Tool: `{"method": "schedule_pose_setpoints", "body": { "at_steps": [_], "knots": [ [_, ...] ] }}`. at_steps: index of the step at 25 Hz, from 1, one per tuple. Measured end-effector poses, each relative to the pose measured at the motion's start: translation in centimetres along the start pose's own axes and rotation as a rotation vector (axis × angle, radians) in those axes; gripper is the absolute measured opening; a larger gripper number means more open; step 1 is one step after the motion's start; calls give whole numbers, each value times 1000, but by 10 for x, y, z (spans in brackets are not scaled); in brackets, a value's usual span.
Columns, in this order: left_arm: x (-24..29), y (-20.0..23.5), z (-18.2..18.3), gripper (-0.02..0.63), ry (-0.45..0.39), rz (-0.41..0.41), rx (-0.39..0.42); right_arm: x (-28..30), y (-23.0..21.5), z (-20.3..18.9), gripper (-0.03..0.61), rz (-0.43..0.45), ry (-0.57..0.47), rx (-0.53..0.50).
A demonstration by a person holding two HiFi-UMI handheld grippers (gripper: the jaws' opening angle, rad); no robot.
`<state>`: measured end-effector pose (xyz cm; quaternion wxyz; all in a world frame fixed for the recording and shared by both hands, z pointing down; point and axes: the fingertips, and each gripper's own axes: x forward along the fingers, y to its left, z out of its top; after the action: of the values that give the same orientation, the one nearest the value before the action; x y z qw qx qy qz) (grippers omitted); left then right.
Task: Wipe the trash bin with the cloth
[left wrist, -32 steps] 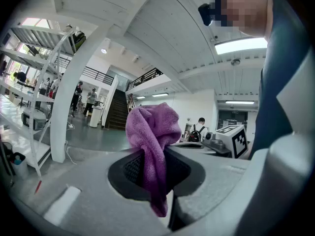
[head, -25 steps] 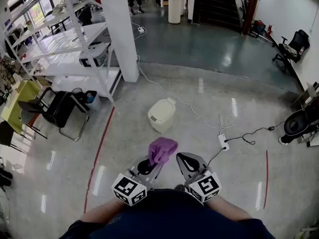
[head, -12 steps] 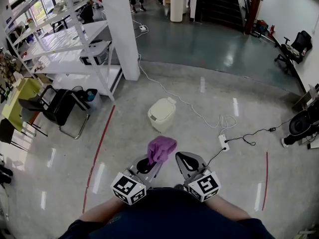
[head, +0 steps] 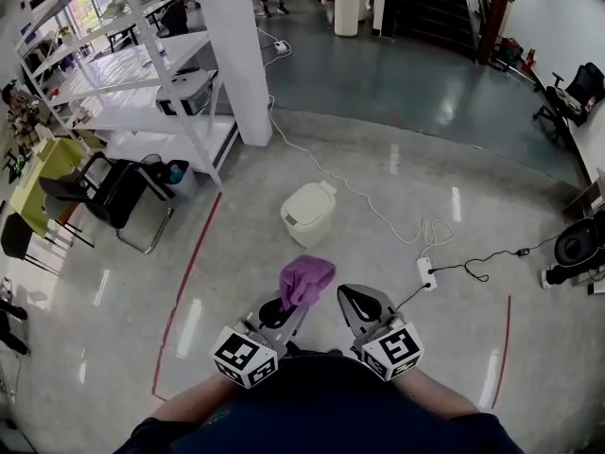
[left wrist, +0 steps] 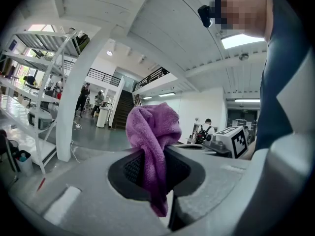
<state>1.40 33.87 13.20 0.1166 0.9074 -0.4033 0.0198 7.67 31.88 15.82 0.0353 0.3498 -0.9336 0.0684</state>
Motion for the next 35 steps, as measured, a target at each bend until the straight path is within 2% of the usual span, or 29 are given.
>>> {"method": "schedule_pose_setpoints", "body": {
  "at_steps": [7, 23, 29, 35],
  "knots": [
    [29, 44, 6, 54, -10, 9, 4, 40, -33, -5, 9, -8, 22, 0],
    [118, 249, 52, 54, 8, -133, 13, 233, -126, 31, 11, -171, 38, -25],
    [148, 291, 46, 54, 41, -164, -1, 274, -162, 36, 11, -224, 22, -27],
    [180, 304, 38, 54, 63, -113, -17, 282, -192, 35, 11, -174, 38, -32]
  ]
}}
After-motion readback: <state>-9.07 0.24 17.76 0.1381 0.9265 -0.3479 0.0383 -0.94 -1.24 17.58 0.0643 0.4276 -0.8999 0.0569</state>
